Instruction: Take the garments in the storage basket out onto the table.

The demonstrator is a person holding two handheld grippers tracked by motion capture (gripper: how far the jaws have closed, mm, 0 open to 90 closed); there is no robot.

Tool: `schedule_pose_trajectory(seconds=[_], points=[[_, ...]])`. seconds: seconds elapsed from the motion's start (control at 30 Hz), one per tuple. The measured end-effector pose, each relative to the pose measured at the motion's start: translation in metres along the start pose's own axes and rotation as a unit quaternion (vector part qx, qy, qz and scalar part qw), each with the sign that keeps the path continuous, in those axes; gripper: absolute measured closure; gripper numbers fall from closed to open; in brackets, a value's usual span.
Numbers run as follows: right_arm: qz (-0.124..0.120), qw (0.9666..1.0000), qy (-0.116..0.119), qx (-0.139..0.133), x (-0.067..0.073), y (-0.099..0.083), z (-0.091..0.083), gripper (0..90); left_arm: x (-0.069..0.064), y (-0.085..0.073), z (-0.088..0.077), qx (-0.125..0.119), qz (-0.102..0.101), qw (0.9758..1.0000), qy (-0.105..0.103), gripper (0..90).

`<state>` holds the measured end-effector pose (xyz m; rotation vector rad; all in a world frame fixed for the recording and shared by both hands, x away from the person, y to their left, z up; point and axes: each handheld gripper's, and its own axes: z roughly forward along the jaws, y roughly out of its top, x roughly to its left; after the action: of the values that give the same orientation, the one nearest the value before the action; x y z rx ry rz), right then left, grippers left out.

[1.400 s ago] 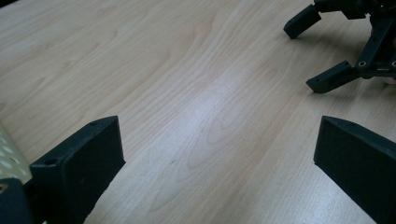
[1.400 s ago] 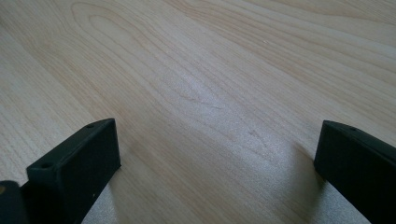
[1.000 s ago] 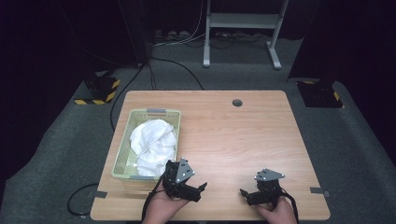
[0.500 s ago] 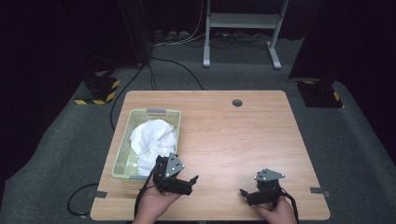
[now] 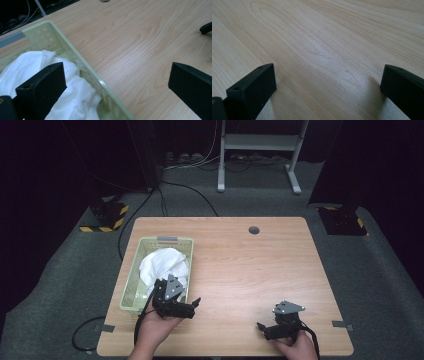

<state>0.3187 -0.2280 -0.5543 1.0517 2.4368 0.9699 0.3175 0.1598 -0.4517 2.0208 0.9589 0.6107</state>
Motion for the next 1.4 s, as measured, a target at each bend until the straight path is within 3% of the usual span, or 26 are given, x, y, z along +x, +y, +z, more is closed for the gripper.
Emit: schedule_pose_trajectory(seconds=[0.37, 0.7, 1.3, 1.4], points=[[0.0, 1.0, 0.0, 0.0, 0.0, 0.0, 0.0, 0.0, 0.029, 0.004, -0.005, 0.007, -0.014, 0.9993, 0.033, 1.5], [0.0, 1.0, 0.0, 0.0, 0.0, 0.0, 0.0, 0.0, 0.049, 0.001, -0.001, 0.02, -0.028, 0.9981, 0.051, 1.3], [0.0, 1.0, 0.0, 0.0, 0.0, 0.0, 0.0, 0.0, 0.079, -0.007, 0.025, 0.074, -0.053, 0.9937, 0.066, 1.2], [0.0, 1.0, 0.0, 0.0, 0.0, 0.0, 0.0, 0.0, 0.085, -0.007, 0.031, 0.08, -0.065, 0.9925, 0.066, 1.2]])
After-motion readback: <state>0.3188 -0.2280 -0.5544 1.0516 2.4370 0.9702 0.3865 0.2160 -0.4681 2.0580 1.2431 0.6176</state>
